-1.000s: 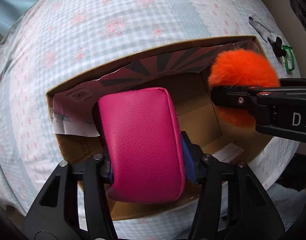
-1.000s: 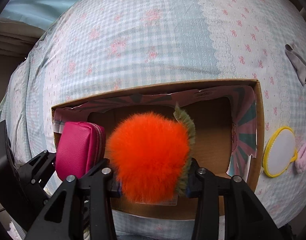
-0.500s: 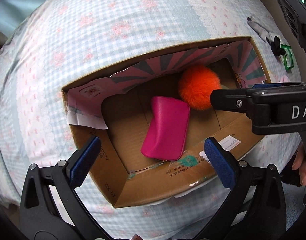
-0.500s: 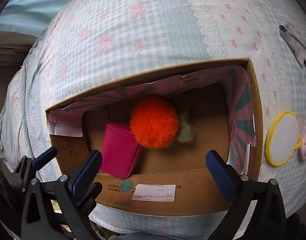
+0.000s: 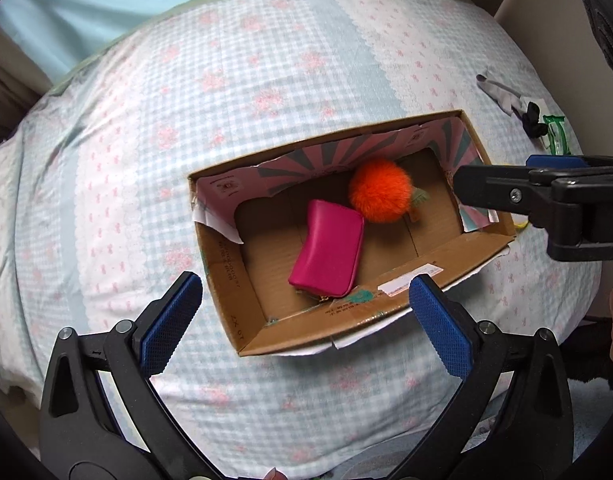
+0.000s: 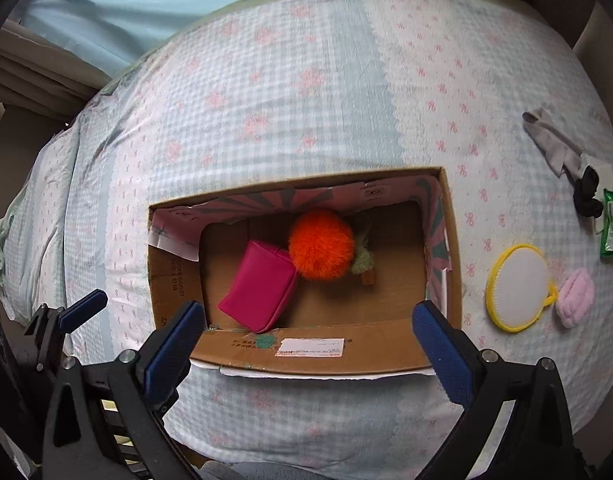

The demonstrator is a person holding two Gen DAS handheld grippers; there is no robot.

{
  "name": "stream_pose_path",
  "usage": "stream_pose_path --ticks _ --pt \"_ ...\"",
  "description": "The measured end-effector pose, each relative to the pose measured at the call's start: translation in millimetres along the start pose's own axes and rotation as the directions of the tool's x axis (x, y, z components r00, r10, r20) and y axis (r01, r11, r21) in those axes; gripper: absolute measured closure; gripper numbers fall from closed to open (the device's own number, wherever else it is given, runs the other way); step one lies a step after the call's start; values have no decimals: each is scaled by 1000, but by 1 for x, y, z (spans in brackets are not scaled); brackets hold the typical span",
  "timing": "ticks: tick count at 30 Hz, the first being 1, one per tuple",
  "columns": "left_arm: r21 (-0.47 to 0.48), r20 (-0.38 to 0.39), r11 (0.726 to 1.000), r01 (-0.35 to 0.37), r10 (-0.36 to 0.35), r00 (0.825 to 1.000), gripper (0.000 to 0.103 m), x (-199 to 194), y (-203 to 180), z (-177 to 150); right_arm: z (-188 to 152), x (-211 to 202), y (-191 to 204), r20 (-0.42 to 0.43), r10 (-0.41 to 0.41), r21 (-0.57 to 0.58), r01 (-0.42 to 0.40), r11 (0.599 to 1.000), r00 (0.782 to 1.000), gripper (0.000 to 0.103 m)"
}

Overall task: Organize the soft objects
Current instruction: 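Lift both tools away from the box toward the remaining items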

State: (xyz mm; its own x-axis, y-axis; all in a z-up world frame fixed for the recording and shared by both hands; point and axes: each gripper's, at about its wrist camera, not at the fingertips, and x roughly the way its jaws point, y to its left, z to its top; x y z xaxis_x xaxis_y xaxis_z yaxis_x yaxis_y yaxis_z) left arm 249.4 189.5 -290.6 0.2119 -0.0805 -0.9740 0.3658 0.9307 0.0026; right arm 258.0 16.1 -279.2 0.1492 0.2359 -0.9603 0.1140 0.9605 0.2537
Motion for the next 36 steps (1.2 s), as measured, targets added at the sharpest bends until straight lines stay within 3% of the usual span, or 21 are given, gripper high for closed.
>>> stream_pose_path --ticks 6,12,18,24,31,36 --pt "-37 110 999 -11 15 994 0 -56 -4 -18 -22 -71 6 166 -47 -78 60 995 985 0" --pt "-93 237 996 -15 37 971 0 -120 -12 -38 -53 -141 6 326 -59 -92 94 991 943 0" --pt "-160 396 986 -50 110 912 0 -192 -26 -61 -91 -206 -2 475 -113 -110 187 976 873 0" --pt "-161 471 987 -11 86 878 0 -228 -54 -67 -120 -249 -45 549 -131 -81 208 975 826 0" --pt "-155 495 988 15 65 867 0 -234 -110 -64 -136 -281 -108 592 -171 -26 231 973 787 0" --pt "-155 472 987 27 50 880 0 -218 -160 -53 -137 -289 -153 607 -164 -25 225 974 778 0"
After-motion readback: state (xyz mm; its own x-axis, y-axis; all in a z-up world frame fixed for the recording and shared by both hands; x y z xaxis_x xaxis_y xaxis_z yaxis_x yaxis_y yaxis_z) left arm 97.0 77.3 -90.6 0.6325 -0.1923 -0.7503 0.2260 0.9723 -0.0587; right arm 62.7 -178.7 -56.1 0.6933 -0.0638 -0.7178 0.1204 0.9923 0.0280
